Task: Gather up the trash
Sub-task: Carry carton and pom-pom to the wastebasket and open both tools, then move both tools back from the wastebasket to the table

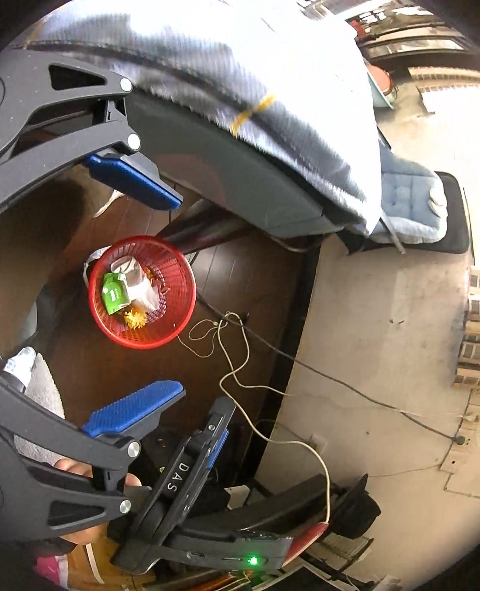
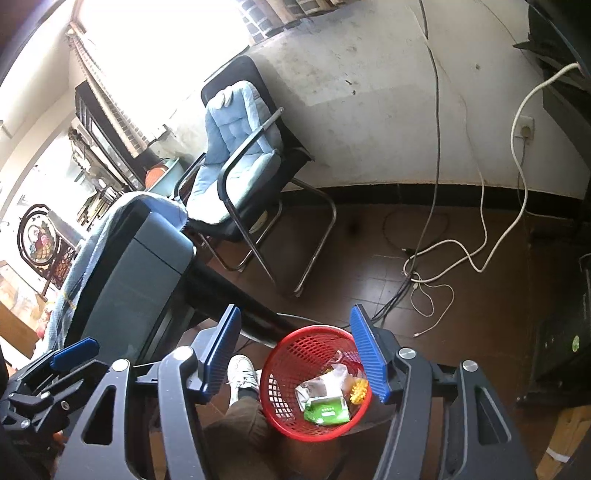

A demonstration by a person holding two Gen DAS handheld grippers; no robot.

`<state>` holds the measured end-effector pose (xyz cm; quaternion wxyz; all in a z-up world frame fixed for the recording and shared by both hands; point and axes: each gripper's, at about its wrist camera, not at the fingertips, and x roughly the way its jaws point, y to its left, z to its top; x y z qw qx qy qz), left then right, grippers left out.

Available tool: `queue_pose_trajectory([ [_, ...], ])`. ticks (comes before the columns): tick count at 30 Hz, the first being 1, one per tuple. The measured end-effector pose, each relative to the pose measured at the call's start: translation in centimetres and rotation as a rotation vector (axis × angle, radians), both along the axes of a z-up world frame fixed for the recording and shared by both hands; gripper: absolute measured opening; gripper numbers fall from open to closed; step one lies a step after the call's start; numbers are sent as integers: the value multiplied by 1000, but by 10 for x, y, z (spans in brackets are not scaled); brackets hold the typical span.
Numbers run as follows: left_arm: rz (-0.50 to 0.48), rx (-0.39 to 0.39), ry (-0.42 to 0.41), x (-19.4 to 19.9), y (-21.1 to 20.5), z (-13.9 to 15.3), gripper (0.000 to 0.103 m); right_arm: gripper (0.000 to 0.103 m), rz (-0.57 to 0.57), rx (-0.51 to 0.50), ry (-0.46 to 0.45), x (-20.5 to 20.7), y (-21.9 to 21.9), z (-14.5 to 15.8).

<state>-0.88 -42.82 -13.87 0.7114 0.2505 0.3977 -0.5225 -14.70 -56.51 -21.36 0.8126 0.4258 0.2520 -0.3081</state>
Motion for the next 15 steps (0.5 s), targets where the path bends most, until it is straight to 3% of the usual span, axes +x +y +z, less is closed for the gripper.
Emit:
queue_pose_trajectory([
  [9,61,-59,-27,12,30,32,92,65,50,-66,-18,7,20,30],
  [15,105,-111,-44,19,57,53,93,77,60,-140,-19,7,36,60],
])
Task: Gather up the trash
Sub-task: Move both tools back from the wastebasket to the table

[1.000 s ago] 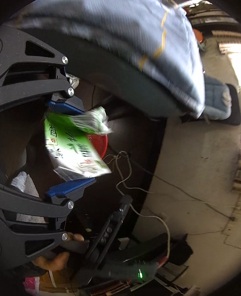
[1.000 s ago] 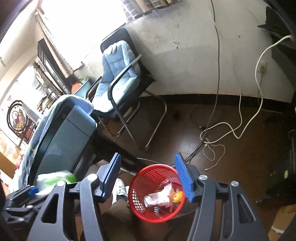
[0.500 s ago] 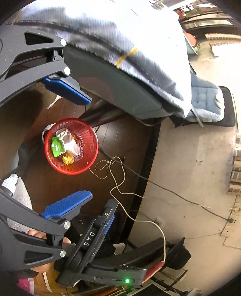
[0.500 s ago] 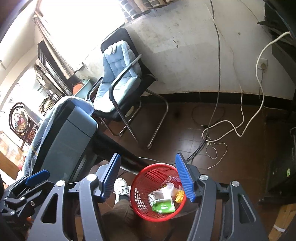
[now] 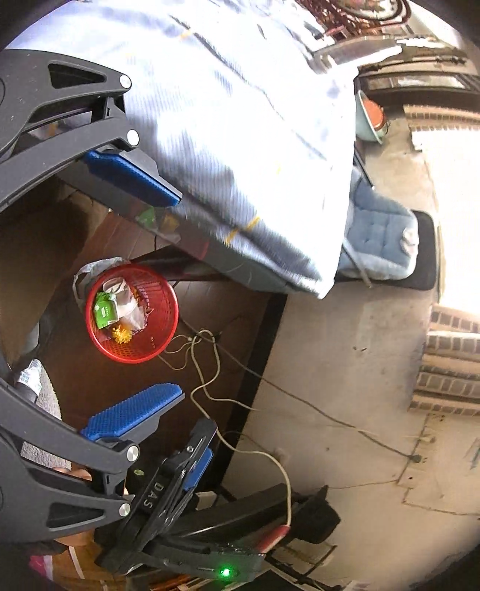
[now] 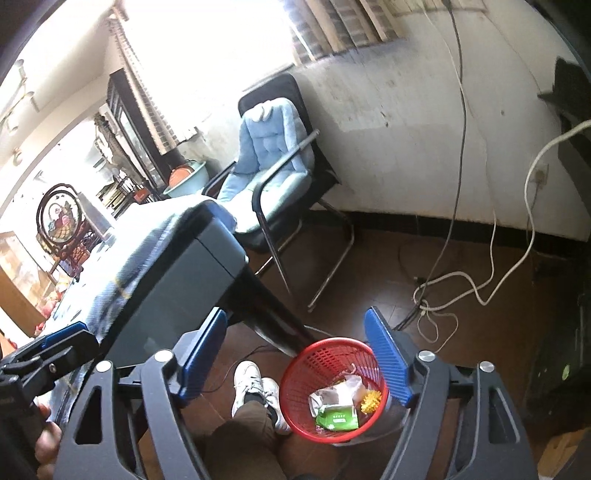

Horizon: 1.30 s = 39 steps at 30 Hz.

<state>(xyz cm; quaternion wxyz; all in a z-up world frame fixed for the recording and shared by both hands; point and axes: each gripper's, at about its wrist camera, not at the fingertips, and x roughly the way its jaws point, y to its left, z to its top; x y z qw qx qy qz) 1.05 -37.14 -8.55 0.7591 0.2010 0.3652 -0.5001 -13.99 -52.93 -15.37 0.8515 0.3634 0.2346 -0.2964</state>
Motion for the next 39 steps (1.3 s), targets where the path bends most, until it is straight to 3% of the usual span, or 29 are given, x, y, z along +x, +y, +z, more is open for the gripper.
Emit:
queue_pose_trajectory([
  [2,19,-16,-12,2,12,8,95,78,5,-30,-3,0,7,11],
  [9,95,-52,-71,13,55,33,96,96,25,-181,-39,-3,45,55],
  [16,206,-35,-143,40,112,47,96,97,85,-232,-73,5,77,83],
  [23,419,26,-256,99,187,62,96,97,160,-248,-65,27,102,95],
  [32,734,138,-317,199,290,73,96,97,282,-249,-18,73,129,99],
  [34,816,167,-302,229,313,69,96,97,303,-253,-17,81,133,101],
  [39,935,180,-151,286,363,49,96,97,374,-285,-15,108,156,114],
])
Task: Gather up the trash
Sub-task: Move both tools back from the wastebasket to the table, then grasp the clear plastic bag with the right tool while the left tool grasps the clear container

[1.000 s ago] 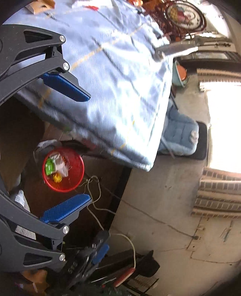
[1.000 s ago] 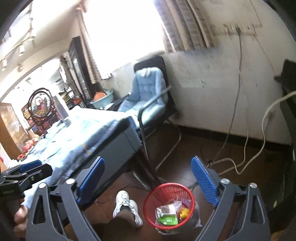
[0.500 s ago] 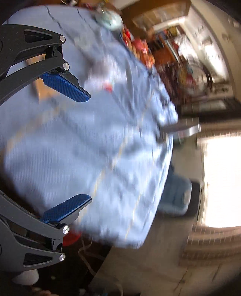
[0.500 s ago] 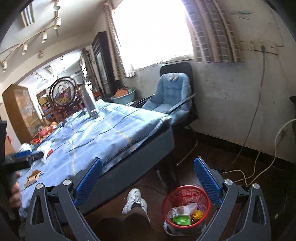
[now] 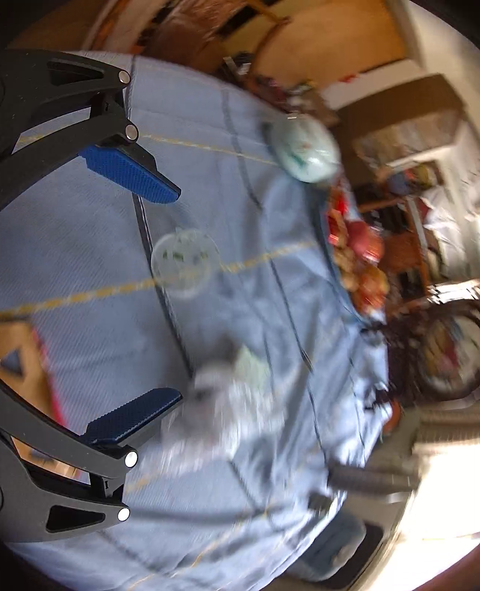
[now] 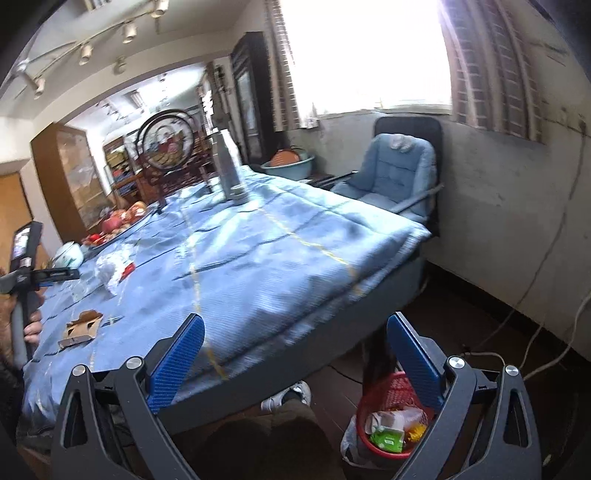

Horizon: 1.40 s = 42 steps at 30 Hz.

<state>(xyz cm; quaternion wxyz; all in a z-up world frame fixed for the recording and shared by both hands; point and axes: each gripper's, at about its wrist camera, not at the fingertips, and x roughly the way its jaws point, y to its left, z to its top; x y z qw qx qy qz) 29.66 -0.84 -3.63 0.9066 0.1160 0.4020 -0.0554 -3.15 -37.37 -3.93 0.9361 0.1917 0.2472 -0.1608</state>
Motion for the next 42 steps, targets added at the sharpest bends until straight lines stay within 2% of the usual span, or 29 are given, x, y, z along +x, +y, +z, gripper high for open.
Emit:
queue_pose_trajectory([
  [3,18,0,24,18,10,-11,96,97,61,-16,3,20,16,8],
  [8,16,-43,75,33,20,-24,96,97,181,-5,-13,61,42,27],
  [14,73,-44,101,46,33,-31,96,97,373,49,-8,138,83,47],
  [18,133,-61,119,50,47,-30,96,97,442,2,38,196,113,56],
  [23,148,-101,132,49,54,-26,96,97,481,-72,116,264,144,55],
  [26,146,-113,147,50,54,-28,96,88,496,-90,155,301,162,48],
  [28,146,-111,143,50,53,-27,96,77,531,-63,177,319,169,41],
  [30,150,-113,142,51,54,-27,96,72,578,-22,194,332,180,34],
  [32,153,-125,150,52,55,-27,96,70,636,8,206,340,193,26],
  [38,140,-151,182,57,55,-32,96,67,671,-58,202,349,218,19],
  [39,134,-153,181,57,54,-32,96,39,671,-58,201,350,218,18],
  [40,128,-154,177,56,53,-32,96,16,685,-46,207,350,217,16],
  [42,120,-157,166,55,52,-30,96,16,673,-6,182,347,210,19],
])
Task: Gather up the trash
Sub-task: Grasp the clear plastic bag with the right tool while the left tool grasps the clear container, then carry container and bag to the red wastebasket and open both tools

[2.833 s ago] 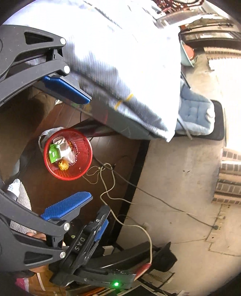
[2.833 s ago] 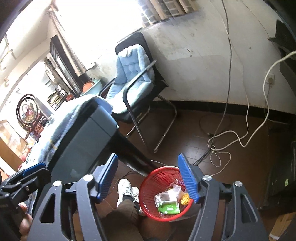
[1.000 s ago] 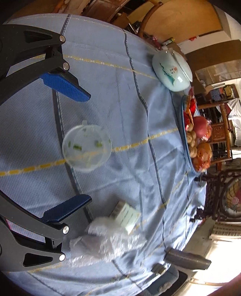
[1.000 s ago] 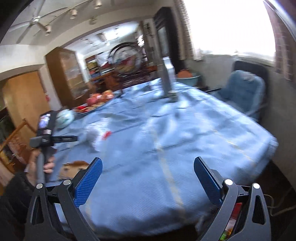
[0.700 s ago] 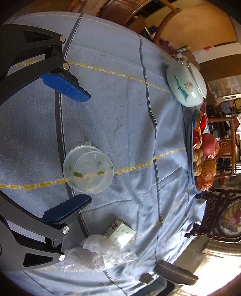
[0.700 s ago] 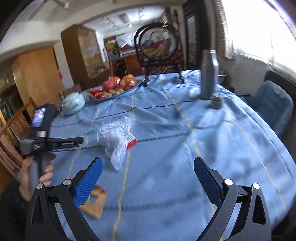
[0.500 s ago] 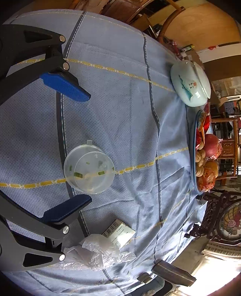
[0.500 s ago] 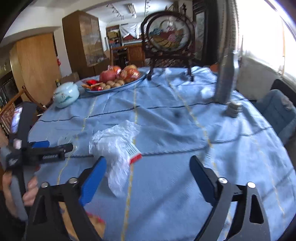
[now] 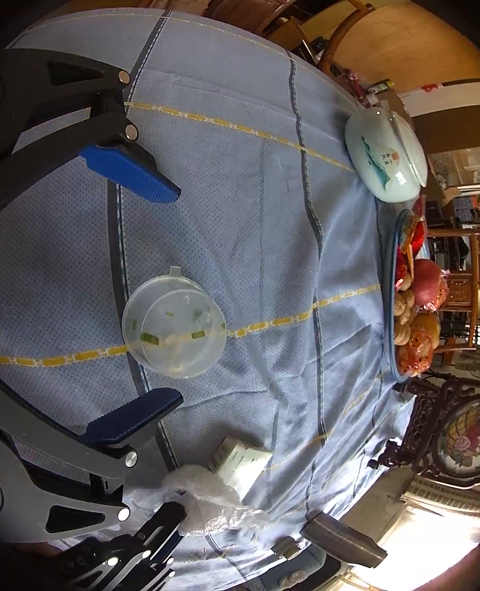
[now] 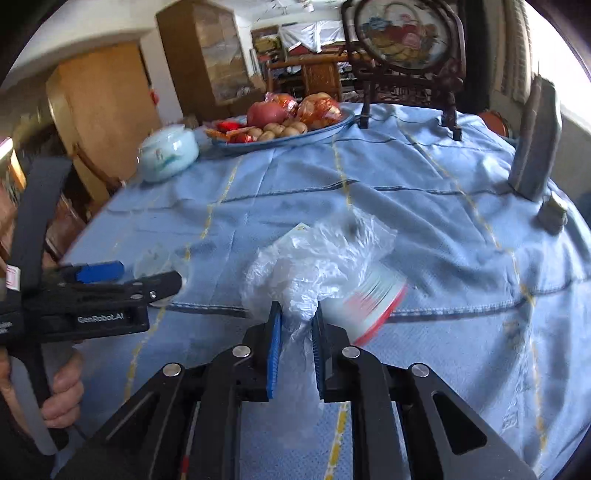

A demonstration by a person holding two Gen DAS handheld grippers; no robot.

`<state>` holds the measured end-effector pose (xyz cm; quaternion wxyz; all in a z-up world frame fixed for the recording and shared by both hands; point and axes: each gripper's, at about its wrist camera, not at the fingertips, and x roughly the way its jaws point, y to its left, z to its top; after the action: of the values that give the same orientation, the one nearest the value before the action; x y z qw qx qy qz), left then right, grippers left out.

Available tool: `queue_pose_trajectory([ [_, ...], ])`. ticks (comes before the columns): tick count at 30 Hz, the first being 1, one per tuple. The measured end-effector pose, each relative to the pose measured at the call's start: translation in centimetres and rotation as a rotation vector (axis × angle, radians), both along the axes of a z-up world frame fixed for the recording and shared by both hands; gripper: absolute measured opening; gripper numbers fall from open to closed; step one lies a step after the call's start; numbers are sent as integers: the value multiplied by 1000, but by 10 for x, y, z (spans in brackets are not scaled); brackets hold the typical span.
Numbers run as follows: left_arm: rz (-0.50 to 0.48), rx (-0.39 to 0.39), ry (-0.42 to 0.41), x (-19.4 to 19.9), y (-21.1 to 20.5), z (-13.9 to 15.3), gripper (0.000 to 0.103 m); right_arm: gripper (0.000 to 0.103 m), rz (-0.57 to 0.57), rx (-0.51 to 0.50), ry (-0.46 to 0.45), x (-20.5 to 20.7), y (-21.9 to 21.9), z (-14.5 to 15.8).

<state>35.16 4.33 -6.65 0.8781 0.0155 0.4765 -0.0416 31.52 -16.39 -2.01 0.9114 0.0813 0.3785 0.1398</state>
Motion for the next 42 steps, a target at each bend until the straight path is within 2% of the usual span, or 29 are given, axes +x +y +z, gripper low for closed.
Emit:
queue_pose_trajectory([
  [4,-12,-12,-20,-1,0,3,96,16,-61,76,-135,-34,-27,20],
  [13,-21,-12,-33,3,-3,0,96,18,-127,169,-156,-102,-76,22],
  [19,-27,-19,-12,7,-2,-4,71,20,-168,237,-158,-132,-96,12],
  [21,-31,-12,-14,8,-3,-5,68,20,-173,243,-150,-137,-97,8],
  [22,-33,-11,-17,8,-3,-4,59,20,-176,244,-148,-140,-98,7],
  [23,-38,-9,-20,8,-4,-3,54,20,-178,242,-147,-143,-98,6],
  [32,-55,-57,-65,-4,1,14,54,20,-243,206,-188,-179,-112,13],
  [42,-151,-73,-163,-47,-15,42,54,20,-346,196,-221,-231,-143,22],
])
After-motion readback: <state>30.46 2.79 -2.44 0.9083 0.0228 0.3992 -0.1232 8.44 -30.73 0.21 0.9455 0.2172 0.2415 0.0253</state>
